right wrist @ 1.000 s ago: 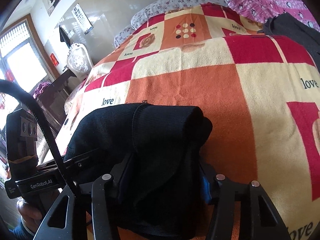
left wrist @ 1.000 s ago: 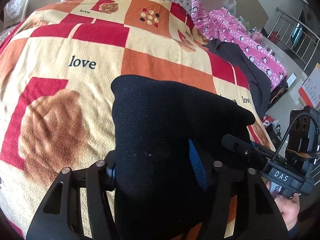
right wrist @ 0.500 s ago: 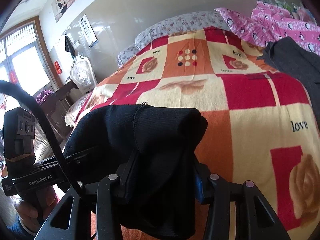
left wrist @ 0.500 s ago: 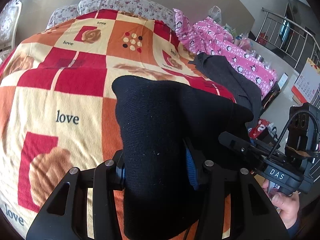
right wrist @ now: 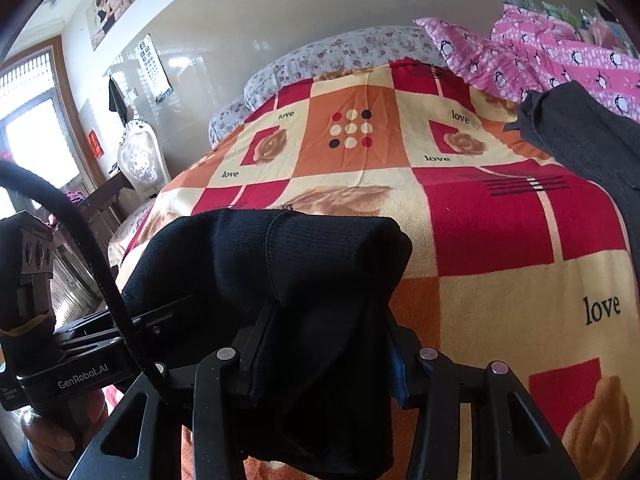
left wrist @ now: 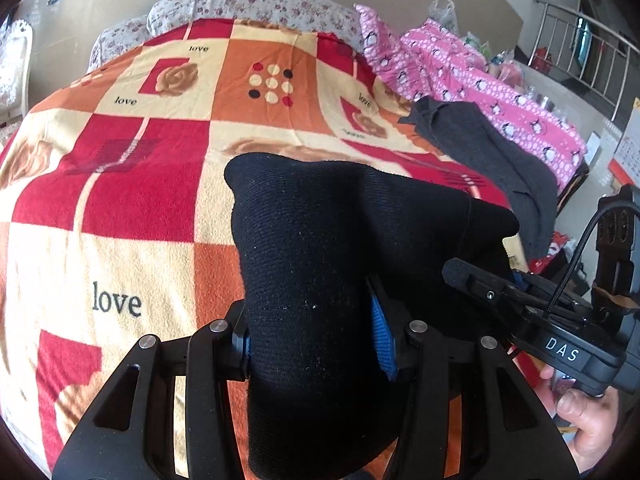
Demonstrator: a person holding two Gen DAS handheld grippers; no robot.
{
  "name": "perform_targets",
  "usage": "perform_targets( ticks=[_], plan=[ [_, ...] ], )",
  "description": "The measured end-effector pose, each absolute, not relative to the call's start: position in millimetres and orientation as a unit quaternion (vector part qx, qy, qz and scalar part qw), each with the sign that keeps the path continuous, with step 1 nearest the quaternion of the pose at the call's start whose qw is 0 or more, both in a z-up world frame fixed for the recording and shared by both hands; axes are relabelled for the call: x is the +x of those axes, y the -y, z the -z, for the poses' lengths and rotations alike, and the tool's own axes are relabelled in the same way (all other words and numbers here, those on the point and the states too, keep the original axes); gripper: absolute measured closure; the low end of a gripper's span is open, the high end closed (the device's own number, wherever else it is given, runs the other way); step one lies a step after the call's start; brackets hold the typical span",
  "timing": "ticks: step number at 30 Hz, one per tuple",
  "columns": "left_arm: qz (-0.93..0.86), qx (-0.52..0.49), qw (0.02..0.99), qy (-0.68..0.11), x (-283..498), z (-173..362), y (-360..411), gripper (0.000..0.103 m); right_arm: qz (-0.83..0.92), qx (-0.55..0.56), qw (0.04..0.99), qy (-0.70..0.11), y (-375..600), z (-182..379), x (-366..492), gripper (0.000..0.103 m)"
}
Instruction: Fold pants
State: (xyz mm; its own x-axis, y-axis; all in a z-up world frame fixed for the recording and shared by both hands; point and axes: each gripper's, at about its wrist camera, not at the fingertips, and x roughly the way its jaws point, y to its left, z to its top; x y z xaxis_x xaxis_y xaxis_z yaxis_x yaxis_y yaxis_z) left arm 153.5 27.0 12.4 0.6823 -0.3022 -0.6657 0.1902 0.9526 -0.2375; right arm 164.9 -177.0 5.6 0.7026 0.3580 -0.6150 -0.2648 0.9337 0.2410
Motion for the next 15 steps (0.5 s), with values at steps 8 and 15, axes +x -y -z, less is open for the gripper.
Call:
perform_targets(
  ticks=[8,15],
  plan=[
    [0.107,-0.091,0.904,-0.403,174.9,35.0,-33.5,0.053,-0.132,0.041,0.903,-0.406,170.1,43.7,205.7,0.047],
    [0.078,-0.052,0.908,-0.408,165.4,23.1,-29.4,0.042,-0.113,0.013,0.915,-0.386,171.3,24.7,178.8,0.046]
  ],
)
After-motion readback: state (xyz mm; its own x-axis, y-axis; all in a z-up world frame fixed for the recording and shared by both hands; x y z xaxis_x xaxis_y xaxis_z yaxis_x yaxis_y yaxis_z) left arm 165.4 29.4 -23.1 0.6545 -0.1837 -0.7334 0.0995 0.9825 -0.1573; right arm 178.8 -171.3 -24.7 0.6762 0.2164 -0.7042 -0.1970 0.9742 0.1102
